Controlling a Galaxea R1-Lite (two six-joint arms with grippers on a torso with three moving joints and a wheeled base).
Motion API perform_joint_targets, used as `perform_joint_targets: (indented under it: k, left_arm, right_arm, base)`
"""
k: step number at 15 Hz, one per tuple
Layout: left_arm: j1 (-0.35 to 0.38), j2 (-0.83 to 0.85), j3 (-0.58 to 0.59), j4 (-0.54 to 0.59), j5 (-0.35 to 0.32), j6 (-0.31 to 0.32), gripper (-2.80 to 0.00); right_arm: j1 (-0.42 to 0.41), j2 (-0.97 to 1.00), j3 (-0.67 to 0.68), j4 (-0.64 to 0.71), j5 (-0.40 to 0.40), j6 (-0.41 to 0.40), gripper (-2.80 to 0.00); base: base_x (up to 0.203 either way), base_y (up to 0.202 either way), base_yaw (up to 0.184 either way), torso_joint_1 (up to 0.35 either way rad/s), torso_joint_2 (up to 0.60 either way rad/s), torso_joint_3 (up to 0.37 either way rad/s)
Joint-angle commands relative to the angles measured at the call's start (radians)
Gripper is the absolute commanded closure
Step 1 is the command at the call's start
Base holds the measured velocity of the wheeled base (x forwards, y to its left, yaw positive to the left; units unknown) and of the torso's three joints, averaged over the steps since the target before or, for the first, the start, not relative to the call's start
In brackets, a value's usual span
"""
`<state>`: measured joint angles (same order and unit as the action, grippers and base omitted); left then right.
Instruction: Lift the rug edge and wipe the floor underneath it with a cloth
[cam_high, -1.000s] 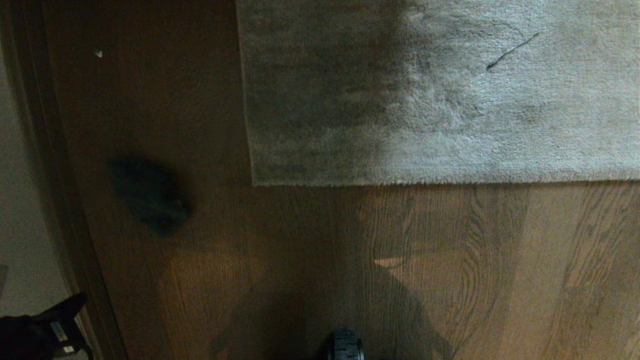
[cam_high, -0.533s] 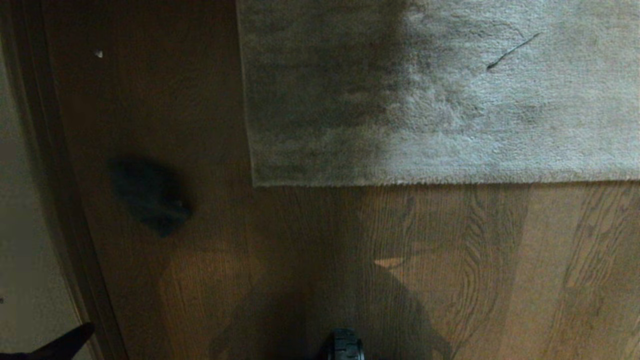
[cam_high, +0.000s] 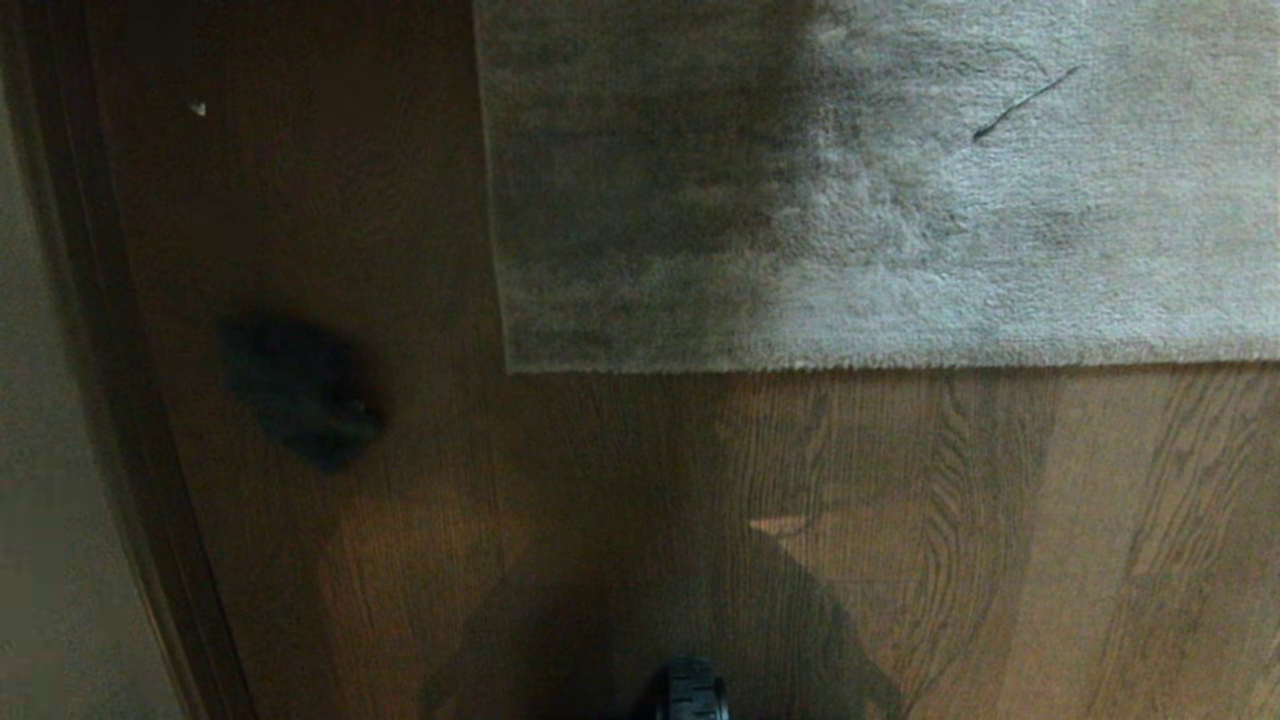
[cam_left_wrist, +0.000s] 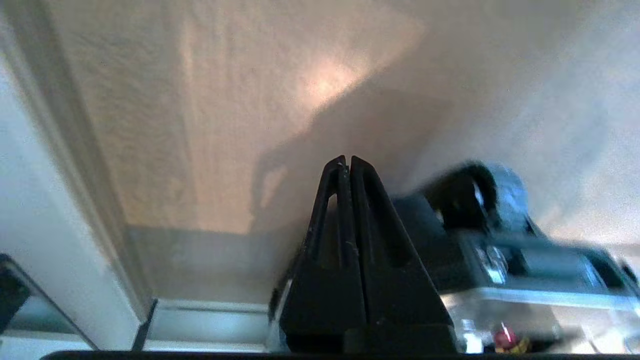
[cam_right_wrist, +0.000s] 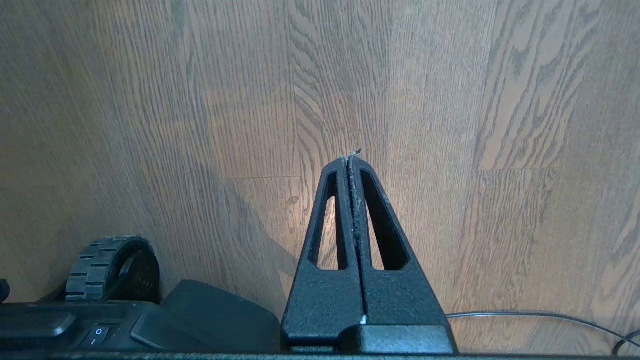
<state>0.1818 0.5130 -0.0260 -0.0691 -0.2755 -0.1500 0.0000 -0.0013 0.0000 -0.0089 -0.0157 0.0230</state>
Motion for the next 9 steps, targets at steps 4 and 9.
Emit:
perform_joint_targets:
  k: [4, 9]
  left_arm:
    - [-0.036, -0.148, -0.013, 0.022, 0.001, -0.005, 0.0]
    - [-0.038, -0.207, -0.015, 0.027, 0.001, -0.018, 0.0]
  right_arm:
    - [0.0, 0.001, 0.0, 0.0, -0.001, 0.0, 0.0]
    - [0.0, 0.001, 0.0, 0.0, 0.0, 0.0, 0.0]
  base:
    - [0.0, 0.0, 0.0, 0.0, 0.0, 0.0]
    - [0.0, 0.0, 0.0, 0.0, 0.0, 0.0]
